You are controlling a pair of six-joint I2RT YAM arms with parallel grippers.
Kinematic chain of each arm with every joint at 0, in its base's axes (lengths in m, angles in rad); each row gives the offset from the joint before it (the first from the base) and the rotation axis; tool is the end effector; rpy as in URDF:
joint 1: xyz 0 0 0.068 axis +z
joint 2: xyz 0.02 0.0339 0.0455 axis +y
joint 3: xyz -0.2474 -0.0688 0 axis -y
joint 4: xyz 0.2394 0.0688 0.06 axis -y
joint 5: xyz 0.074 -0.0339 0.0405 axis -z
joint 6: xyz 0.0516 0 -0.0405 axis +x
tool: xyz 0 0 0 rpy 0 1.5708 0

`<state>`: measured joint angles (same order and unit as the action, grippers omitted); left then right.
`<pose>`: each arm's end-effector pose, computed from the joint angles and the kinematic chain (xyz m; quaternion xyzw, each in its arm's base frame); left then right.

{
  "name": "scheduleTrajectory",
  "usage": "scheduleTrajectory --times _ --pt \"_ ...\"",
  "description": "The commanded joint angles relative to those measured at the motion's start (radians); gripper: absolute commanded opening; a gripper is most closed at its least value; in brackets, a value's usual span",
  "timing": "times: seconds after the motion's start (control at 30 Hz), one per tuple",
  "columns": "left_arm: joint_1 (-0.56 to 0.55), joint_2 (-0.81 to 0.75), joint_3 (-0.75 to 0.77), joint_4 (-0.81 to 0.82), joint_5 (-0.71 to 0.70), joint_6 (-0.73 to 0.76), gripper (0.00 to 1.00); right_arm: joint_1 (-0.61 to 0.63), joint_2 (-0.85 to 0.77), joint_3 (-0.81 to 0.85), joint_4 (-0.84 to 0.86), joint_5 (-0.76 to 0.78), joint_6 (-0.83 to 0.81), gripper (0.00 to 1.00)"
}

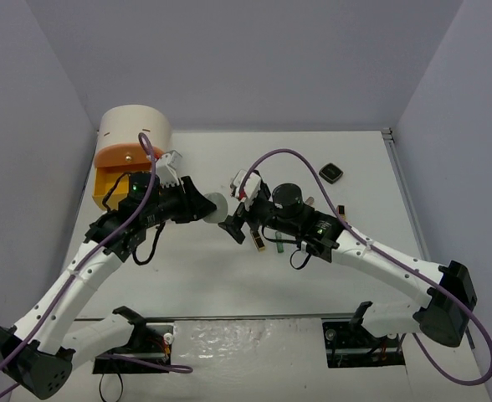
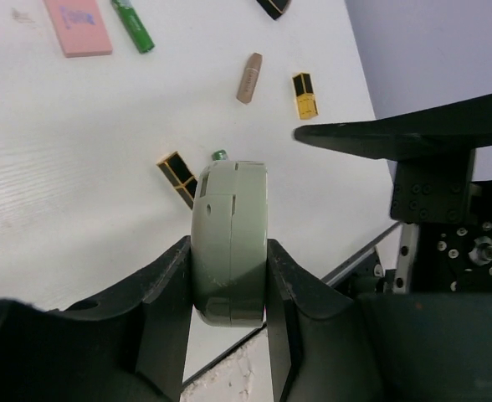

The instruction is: Organize the makeup

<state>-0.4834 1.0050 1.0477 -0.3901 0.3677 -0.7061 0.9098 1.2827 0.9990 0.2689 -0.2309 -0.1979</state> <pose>0.2029 -0.1274 0.3509 0.0149 0.8116 -0.4403 0.3838 0.1875 0.2603 0.3395 -0.4409 0.5593 0.3199 0.6249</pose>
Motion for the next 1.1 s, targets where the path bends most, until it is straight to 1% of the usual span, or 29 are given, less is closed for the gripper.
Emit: scheduleTrajectory --times 0.0,0.2,0.3,0.37,0.63,0.73,0.9,1.07 --pt "0.122 0.003 0.071 0.023 -0.047 0.055 0.00 -0.074 -0.109 -0.039 0.051 0.047 0.047 1.00" --pt "0.427 0.055 0.093 0.064 0.002 0.049 0.00 -0.155 -0.240 -0.152 0.025 0.132 0.071 1.00" --pt "0.536 0.106 0.109 0.100 0.000 0.014 0.00 -0.165 -0.287 -0.193 0.016 0.181 0.077 1.00" --pt "0.589 0.130 0.112 0.129 -0.017 -0.006 0.00 -0.170 -0.307 -0.218 0.008 0.201 0.078 1.00" --pt "0.699 0.248 0.159 0.151 -0.109 -0.065 0.00 -0.177 -0.354 -0.250 -0.003 0.305 0.102 1.00" --pt "0.729 0.282 0.165 0.172 -0.120 -0.095 0.00 -0.177 -0.371 -0.254 -0.007 0.331 0.103 1.00" --pt "0.747 0.331 0.170 0.184 -0.131 -0.170 0.04 -0.177 -0.387 -0.258 -0.006 0.347 0.104 1.00" --pt "0.749 0.369 0.175 0.201 -0.130 -0.236 0.15 -0.177 -0.391 -0.263 -0.007 0.363 0.106 1.00"
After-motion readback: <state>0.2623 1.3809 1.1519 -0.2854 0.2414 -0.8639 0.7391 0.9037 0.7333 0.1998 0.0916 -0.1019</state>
